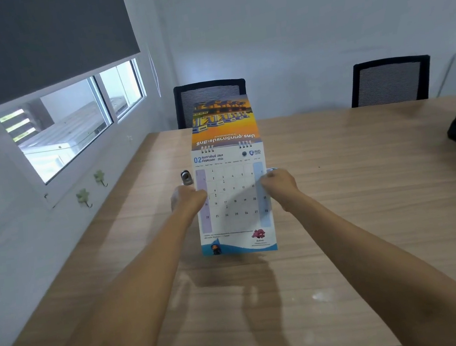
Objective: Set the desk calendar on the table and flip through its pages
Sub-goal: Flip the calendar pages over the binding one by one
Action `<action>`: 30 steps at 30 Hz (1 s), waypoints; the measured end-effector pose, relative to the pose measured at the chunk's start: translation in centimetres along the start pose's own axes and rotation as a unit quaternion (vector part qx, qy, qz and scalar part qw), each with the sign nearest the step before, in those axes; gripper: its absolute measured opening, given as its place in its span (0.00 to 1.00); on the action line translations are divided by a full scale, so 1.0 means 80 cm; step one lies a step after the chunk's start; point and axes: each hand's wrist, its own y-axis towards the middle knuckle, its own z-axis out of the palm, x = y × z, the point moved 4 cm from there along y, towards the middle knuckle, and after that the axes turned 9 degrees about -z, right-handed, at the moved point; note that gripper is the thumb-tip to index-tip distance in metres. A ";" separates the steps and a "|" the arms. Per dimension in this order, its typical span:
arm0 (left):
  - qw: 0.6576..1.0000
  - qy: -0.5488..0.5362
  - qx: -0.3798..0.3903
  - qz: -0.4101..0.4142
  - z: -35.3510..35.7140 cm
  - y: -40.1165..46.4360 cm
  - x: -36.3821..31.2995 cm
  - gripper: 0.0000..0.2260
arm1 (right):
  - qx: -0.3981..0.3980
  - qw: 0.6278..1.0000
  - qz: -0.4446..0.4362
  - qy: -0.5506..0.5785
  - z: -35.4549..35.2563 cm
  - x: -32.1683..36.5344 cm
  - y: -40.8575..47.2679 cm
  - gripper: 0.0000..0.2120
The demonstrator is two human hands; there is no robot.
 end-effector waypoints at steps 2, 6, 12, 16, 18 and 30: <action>1.000 -0.017 -0.014 -0.008 -0.008 0.000 -0.001 0.12 | -0.025 0.999 0.009 0.022 -0.007 -0.003 0.002 0.05; 0.997 -0.077 0.013 -0.028 -0.021 0.010 0.000 0.07 | -0.019 0.991 0.078 0.107 -0.017 -0.004 0.005 0.04; 0.954 -0.214 0.195 -0.078 -0.038 0.006 -0.013 0.15 | 0.071 0.958 0.116 0.253 -0.032 0.007 0.007 0.05; 0.930 -0.282 0.231 -0.048 -0.050 -0.008 -0.046 0.08 | 0.088 0.941 0.094 0.313 -0.038 0.027 0.015 0.08; 0.896 -0.363 0.252 -0.040 -0.053 -0.005 -0.060 0.09 | 0.068 0.931 0.066 0.353 -0.041 0.044 0.018 0.09; 0.977 0.010 0.036 0.208 -0.034 0.020 -0.114 0.21 | 0.049 0.966 -0.221 -0.124 -0.014 0.086 0.055 0.25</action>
